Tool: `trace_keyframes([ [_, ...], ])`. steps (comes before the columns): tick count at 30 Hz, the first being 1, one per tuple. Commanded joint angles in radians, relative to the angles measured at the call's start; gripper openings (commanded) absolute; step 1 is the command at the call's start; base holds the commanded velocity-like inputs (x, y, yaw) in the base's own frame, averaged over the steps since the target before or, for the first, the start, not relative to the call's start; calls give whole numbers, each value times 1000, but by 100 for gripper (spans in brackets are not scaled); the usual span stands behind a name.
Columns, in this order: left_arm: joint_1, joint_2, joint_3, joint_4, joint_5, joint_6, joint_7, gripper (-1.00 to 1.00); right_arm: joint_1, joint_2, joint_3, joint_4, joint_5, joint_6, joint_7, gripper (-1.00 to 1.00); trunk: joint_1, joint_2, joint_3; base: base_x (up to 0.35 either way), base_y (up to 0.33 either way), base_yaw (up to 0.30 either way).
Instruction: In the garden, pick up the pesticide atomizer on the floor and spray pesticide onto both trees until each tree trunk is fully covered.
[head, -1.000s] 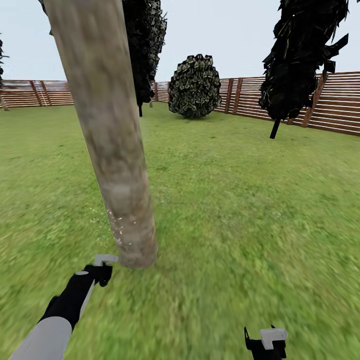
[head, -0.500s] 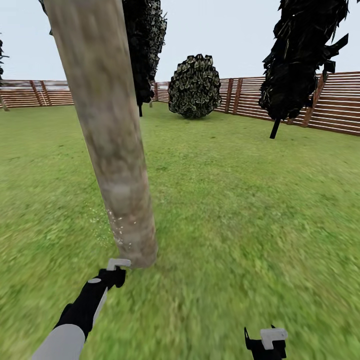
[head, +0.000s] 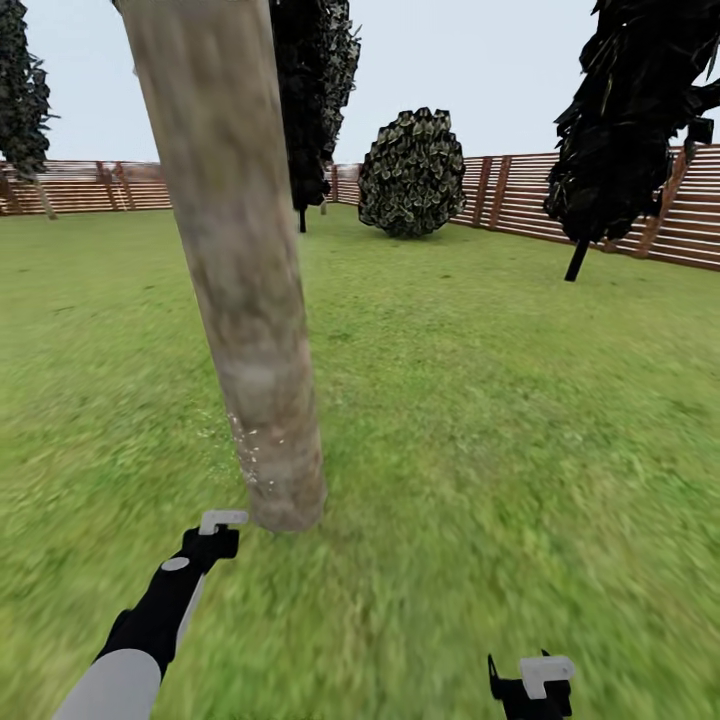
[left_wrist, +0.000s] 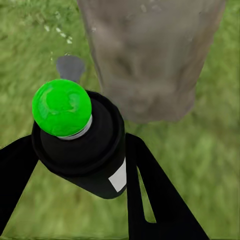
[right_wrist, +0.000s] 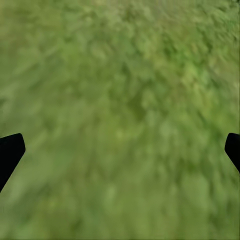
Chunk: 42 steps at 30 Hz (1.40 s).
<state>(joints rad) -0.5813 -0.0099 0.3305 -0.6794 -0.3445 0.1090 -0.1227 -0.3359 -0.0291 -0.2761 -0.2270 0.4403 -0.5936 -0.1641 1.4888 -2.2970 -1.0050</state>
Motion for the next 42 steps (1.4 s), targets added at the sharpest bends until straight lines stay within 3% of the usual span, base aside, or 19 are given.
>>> trace_keyframes([
  [1, 0, -1, -1, 0, 0, 0, 0, -100, 0, 0, 0, 0, 0, 0, 0, 100, 0, 0, 0, 0, -265, 277],
  [27, 0, -9, 10, -13, 7, 11, 2, -100, 0, -2, -2, 0, 0, 0, 0, 100, 0, 0, 0, 12, -273, 22],
  [42, 0, -7, 13, -14, 6, 11, 2, -100, 0, -1, -2, 0, 0, 0, -1, 100, 0, 0, 0, -43, -271, 189],
])
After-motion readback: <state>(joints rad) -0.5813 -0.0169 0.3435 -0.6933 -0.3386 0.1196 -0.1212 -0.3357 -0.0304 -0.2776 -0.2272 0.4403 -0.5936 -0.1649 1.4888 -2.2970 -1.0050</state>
